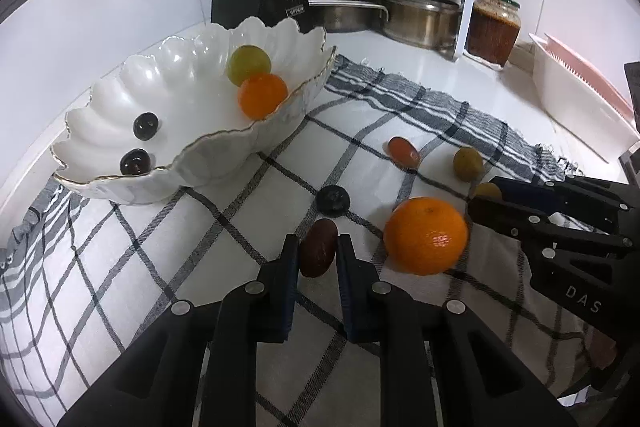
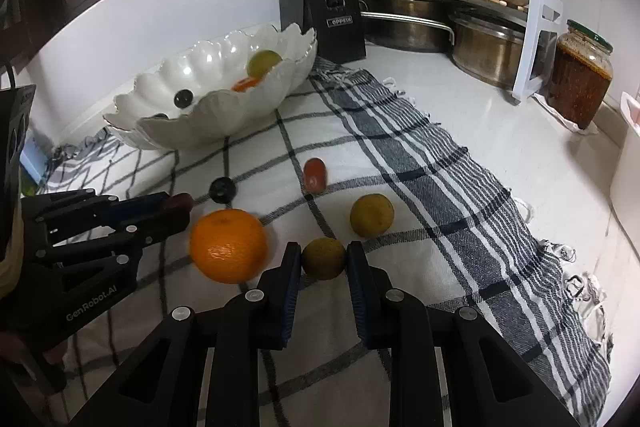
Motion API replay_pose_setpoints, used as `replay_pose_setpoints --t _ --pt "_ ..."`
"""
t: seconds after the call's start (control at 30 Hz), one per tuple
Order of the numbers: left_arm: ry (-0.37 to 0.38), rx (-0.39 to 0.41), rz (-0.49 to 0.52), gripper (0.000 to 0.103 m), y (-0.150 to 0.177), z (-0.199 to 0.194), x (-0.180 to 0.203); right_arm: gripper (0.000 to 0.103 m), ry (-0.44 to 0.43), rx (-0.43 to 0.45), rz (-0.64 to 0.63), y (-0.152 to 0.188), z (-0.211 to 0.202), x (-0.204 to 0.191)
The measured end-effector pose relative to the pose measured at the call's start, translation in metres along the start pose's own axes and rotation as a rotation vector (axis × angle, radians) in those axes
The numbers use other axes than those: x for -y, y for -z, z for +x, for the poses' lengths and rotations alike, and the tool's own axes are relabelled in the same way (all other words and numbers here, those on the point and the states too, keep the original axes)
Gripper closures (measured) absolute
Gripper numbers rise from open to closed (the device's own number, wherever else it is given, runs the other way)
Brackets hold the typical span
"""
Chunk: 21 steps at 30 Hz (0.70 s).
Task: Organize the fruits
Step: 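Grasp a small yellow-brown fruit with the right gripper while the left gripper grasps a red-brown date, then lift and carry the yellow-brown fruit and date over the white bowl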
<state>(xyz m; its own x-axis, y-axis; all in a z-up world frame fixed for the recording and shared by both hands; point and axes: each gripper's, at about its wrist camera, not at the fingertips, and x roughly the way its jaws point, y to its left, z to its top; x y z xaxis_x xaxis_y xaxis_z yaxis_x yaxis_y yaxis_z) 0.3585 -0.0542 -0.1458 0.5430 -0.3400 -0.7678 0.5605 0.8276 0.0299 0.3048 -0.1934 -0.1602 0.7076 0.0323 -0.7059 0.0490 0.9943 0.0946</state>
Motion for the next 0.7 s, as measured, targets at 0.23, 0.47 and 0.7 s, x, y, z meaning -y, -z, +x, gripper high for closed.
replay_pose_setpoints --t 0.23,0.47,0.7 --pt "0.001 0.033 -0.034 0.084 -0.003 -0.019 -0.001 0.078 -0.010 0.038 -0.009 -0.006 -0.016 -0.004" --pt "0.007 0.069 -0.074 0.084 -0.008 -0.043 -0.004 0.078 -0.024 0.092 -0.026 -0.015 -0.034 -0.012" --pt "-0.018 0.137 -0.085 0.084 -0.013 -0.071 -0.008 0.078 -0.060 0.140 -0.031 -0.024 -0.053 -0.020"
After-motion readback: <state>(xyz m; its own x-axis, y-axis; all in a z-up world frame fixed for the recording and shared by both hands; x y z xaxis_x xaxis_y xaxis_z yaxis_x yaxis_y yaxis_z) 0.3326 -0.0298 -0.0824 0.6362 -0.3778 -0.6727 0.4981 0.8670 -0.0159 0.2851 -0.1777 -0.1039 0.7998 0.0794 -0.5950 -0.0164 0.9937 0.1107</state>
